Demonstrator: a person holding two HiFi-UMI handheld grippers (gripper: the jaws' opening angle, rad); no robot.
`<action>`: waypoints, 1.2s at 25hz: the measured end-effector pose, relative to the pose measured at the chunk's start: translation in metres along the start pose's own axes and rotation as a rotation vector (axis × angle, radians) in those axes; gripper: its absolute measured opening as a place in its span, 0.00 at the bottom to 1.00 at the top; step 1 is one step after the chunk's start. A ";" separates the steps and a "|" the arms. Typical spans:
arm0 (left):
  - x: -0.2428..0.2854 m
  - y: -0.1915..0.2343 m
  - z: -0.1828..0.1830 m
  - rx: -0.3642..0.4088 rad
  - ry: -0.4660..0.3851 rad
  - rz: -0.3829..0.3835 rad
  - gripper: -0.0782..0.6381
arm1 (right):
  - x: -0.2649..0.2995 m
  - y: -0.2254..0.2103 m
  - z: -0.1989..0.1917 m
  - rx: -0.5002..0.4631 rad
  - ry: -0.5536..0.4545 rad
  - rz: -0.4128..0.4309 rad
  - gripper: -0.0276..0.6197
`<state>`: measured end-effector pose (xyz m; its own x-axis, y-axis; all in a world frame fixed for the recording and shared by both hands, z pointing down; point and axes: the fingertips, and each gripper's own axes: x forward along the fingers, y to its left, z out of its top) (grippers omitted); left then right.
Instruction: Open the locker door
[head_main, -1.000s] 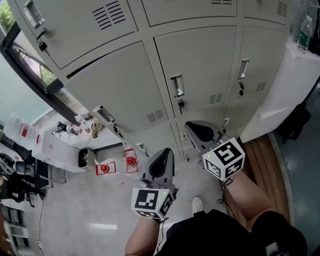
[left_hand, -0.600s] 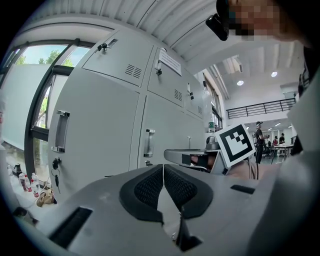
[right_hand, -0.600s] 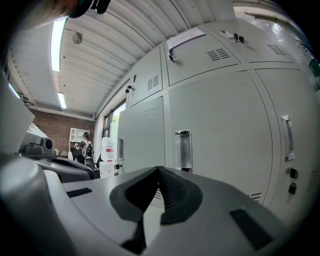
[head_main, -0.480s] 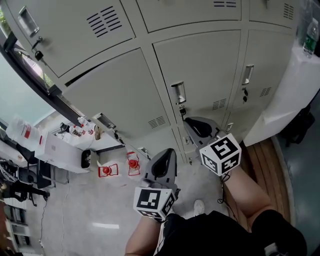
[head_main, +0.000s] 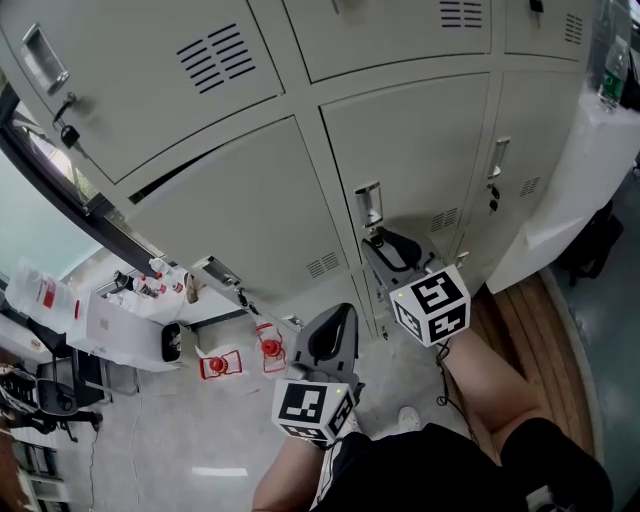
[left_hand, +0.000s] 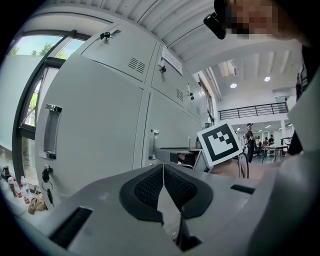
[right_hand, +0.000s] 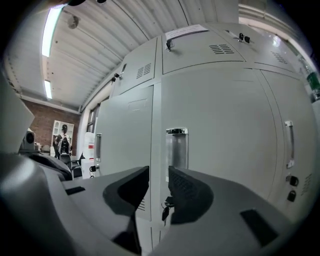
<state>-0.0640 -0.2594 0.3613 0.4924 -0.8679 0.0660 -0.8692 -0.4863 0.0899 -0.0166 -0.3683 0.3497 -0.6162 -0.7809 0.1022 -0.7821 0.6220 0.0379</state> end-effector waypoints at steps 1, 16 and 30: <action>0.000 0.005 0.002 0.001 -0.001 -0.009 0.14 | 0.005 -0.002 0.001 -0.006 0.002 -0.021 0.32; 0.006 0.055 0.009 -0.011 -0.011 -0.103 0.14 | 0.048 -0.011 0.006 -0.034 0.038 -0.197 0.37; 0.005 0.064 0.010 -0.010 -0.012 -0.122 0.14 | 0.051 -0.017 0.004 -0.026 0.053 -0.253 0.30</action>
<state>-0.1174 -0.2962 0.3570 0.5937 -0.8036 0.0422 -0.8024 -0.5873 0.1062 -0.0349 -0.4189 0.3504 -0.3947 -0.9083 0.1384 -0.9077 0.4088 0.0944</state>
